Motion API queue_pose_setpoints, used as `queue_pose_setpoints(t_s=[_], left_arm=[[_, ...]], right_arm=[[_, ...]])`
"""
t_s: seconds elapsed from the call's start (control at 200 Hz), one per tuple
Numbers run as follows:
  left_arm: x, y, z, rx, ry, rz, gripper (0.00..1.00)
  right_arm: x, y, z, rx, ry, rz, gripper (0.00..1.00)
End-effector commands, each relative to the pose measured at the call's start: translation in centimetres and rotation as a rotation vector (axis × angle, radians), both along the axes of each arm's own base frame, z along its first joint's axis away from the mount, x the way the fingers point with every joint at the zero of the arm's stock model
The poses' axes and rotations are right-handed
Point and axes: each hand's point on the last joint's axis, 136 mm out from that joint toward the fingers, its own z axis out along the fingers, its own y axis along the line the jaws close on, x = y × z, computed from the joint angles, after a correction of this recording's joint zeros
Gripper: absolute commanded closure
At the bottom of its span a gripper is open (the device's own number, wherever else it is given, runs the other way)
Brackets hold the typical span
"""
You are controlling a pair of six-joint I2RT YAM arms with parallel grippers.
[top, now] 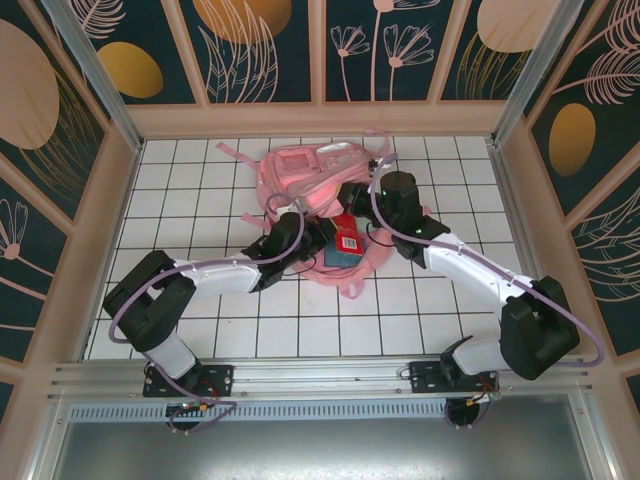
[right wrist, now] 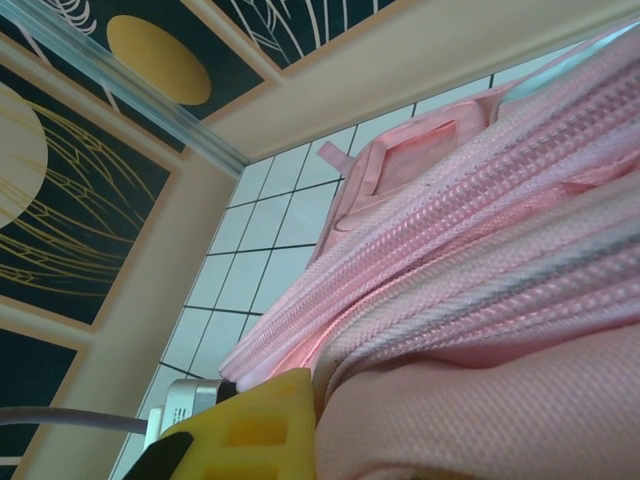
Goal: Pack the student bag
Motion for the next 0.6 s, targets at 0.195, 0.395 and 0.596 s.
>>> queue_pose_setpoints(t_s=[0.195, 0.395, 0.596], left_arm=[[7.2, 1.9, 1.8, -0.044, -0.082, 0.221, 1.0], [8.6, 3.0, 0.3, 0.093, -0.064, 0.275, 0.87], [7.2, 4.2, -0.3, 0.177, -0.044, 0.254, 0.45]], right_arm=[[-2.0, -0.3, 4.7, 0.058, -0.14, 0.028, 1.0], [-2.1, -0.6, 4.3, 0.039, -0.134, 0.017, 1.0], [-1.8, -0.7, 3.0, 0.03, -0.116, 0.004, 1.0]])
